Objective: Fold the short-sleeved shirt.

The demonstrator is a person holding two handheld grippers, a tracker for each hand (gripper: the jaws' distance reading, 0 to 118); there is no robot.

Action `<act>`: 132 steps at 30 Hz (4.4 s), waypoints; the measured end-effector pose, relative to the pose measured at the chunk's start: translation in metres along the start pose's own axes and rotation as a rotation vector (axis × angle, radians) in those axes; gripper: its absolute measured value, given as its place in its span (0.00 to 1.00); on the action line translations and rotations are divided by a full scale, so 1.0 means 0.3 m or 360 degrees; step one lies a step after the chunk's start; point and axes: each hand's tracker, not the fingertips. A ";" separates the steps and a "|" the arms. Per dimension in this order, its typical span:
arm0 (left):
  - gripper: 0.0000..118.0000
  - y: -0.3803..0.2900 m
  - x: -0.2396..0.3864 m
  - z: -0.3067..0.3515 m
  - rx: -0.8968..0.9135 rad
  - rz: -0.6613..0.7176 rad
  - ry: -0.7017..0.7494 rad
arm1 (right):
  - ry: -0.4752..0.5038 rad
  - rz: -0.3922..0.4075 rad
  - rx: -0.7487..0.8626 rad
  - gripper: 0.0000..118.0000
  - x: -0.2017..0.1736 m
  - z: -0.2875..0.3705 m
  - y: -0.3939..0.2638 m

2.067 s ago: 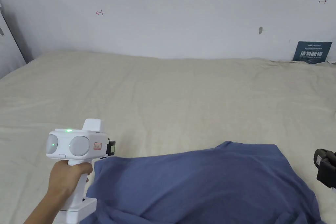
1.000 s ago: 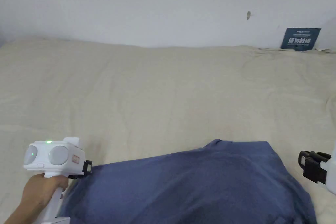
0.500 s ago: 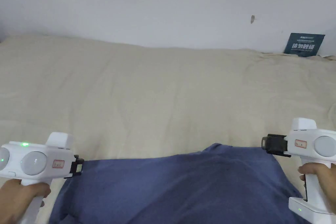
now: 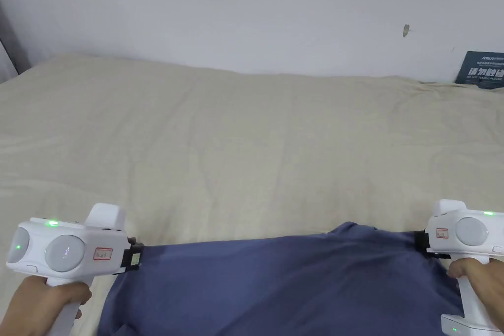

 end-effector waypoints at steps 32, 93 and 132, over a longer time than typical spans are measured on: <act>0.00 -0.340 -0.025 0.361 0.0117 0.0142 0.0001 | 0.0385 -0.0109 0.0576 0.01 0.251 0.921 -0.597; 0.27 -0.575 -0.107 0.176 -0.0192 0.0350 0.0052 | -0.0026 -0.0179 0.0917 0.01 0.120 1.053 -0.690; 0.08 -0.539 0.020 0.100 -0.0348 0.0217 -0.0143 | 0.0054 -0.0215 0.0808 0.01 0.113 0.980 -0.690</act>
